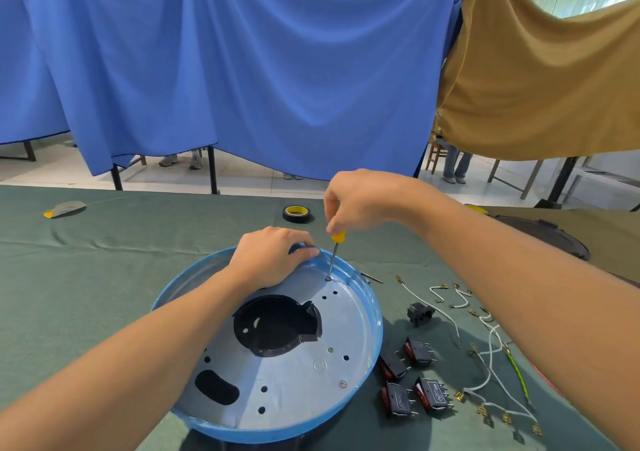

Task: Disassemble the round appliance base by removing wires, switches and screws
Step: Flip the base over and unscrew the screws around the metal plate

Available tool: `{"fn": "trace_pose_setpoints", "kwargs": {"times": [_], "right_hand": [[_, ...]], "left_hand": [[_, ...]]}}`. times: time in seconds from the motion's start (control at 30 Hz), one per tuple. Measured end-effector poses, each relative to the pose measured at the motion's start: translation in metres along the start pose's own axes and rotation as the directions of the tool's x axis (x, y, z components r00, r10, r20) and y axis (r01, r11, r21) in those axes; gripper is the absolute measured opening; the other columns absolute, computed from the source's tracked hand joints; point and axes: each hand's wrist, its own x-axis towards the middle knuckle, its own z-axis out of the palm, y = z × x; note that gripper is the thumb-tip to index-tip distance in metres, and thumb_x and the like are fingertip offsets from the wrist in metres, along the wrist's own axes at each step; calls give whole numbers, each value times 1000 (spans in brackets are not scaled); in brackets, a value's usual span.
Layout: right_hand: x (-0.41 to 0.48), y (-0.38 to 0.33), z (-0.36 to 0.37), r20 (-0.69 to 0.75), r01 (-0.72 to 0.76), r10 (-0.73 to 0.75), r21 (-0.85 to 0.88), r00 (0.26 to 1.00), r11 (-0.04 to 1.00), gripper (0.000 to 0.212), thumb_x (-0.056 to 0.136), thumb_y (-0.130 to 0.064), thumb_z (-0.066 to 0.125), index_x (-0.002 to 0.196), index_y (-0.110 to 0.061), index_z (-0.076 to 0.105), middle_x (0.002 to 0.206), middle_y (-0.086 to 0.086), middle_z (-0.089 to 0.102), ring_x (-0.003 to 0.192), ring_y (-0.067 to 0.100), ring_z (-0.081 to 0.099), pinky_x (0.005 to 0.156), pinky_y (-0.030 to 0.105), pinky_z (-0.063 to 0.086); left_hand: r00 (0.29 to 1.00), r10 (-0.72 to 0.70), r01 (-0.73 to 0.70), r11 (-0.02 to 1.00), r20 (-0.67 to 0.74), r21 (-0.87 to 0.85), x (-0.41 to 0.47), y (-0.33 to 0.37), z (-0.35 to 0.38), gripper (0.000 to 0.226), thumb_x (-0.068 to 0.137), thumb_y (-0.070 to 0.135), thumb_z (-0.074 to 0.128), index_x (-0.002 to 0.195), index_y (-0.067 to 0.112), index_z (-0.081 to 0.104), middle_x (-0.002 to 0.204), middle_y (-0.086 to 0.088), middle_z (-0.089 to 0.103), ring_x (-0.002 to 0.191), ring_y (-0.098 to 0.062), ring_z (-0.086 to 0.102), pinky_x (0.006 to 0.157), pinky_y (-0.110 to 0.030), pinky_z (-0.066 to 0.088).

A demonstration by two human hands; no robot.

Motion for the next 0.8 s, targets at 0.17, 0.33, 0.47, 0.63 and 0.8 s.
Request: {"fn": "trace_pose_setpoints", "kwargs": {"times": [0.17,0.33,0.47,0.63,0.8], "right_hand": [[0,4,3,4,-28,28,-15,1000,999,48,81,-59,65,76,-11,63,65,3,58,55,17,49,48,25,40],[-1,-1,5,-74,-1,-2,-46,997,999,36,93,-36,57,66,-11,56,63,6,54,63,23,48,50,28,34],[-4,-6,1,-27,45,-44,39,999,998,22,80,-28,73,99,-20,66,88,-4,62,79,12,58,54,25,40],[2,-9,2,-16,7,-7,-15,1000,1000,51,81,-63,59,75,-12,62,71,5,60,68,25,57,54,28,37],[1,-11,6,-86,4,0,41,996,999,23,88,-25,57,93,-6,69,90,17,67,77,29,58,59,38,46]], "left_hand": [[1000,-10,10,1000,-10,-7,-1,0,0,24,94,56,45,102,44,64,89,15,66,79,-10,55,53,-25,32],[1000,3,-3,1000,-15,-6,0,-1,1,24,94,56,43,100,43,63,94,17,66,77,-5,47,52,-22,29],[1000,4,-4,1000,-18,-5,-1,-1,0,25,94,56,43,104,44,63,96,16,68,82,-8,54,54,-24,31],[1000,-8,8,1000,-13,1,-1,0,0,25,94,57,43,105,44,62,90,13,67,86,-13,60,55,-26,32],[1000,-8,8,1000,-15,-4,-1,-1,0,24,94,57,43,99,43,62,88,16,65,77,-8,50,52,-24,29]]}}
